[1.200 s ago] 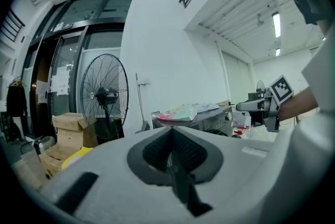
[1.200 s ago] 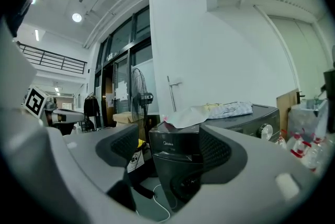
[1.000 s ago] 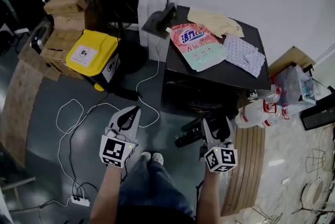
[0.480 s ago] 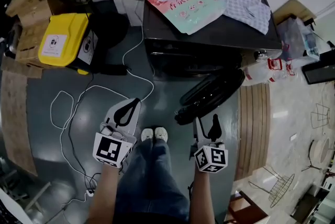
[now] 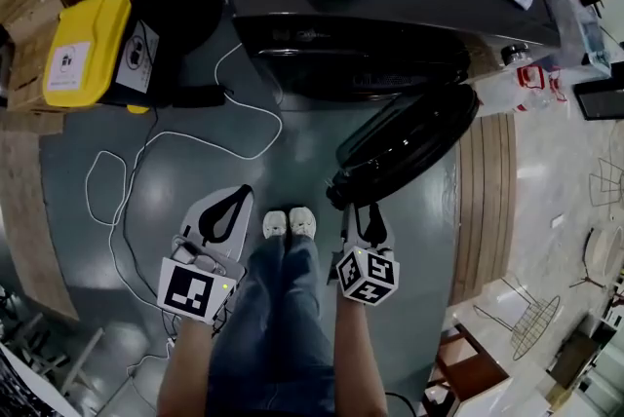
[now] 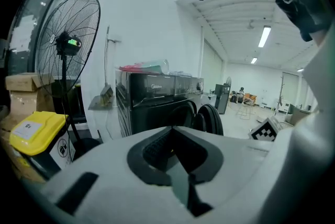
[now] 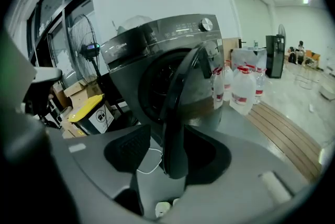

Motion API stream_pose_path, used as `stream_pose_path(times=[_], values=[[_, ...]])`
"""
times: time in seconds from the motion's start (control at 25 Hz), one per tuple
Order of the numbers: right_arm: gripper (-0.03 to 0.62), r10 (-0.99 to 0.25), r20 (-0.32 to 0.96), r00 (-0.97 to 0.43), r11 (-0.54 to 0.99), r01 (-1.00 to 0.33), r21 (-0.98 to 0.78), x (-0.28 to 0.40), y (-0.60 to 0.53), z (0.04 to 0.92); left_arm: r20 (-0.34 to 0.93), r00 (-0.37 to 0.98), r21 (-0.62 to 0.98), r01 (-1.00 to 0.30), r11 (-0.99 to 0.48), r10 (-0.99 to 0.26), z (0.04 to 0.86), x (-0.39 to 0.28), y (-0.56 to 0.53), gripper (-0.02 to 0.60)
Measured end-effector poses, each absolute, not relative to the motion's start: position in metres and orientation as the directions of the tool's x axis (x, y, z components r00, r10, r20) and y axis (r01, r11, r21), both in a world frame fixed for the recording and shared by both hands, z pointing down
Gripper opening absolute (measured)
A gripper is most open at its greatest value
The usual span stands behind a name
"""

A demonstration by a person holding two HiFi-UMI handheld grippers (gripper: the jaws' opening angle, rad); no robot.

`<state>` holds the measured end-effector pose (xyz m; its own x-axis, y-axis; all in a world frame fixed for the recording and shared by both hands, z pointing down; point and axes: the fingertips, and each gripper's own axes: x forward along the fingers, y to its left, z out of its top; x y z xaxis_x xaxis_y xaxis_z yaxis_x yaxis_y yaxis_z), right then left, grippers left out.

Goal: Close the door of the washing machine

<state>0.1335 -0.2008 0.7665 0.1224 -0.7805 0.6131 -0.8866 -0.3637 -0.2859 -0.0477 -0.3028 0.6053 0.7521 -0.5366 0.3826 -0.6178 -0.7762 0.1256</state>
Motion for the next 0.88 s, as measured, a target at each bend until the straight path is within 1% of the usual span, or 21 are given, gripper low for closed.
stream_pose_path(times=[0.08, 0.12, 0.16, 0.48, 0.64, 0.88], values=[[0.189, -0.763, 0.626, 0.160, -0.408, -0.871, -0.274, 0.139, -0.203, 0.775, 0.397, 0.748, 0.122, -0.618, -0.777, -0.532, 0.612, -0.051, -0.302, 0.000], [0.148, -0.759, 0.627, 0.176, -0.424, -0.865, -0.270, 0.142, -0.203, 0.776, 0.396, 0.745, 0.130, -0.625, -0.770, -0.537, 0.613, -0.052, -0.302, 0.000], [0.138, -0.758, 0.626, 0.183, -0.430, -0.862, -0.270, 0.143, -0.204, 0.777, 0.396, 0.742, 0.136, -0.630, -0.765, -0.541, 0.614, -0.053, -0.303, 0.000], [0.141, -0.764, 0.631, 0.137, -0.404, -0.864, -0.301, 0.127, -0.238, 0.780, 0.384, 0.729, 0.152, -0.655, -0.740, -0.566, 0.617, -0.058, -0.316, 0.000], [0.158, -0.796, 0.603, 0.047, -0.309, -0.889, -0.339, 0.112, -0.276, 0.778, 0.387, 0.720, 0.145, -0.665, -0.733, -0.577, 0.616, -0.064, -0.325, 0.000], [0.149, -0.842, 0.528, -0.110, -0.072, -0.948, -0.311, 0.094, -0.344, 0.775, 0.391, 0.703, 0.146, -0.684, -0.714, -0.594, 0.619, -0.074, -0.344, 0.000]])
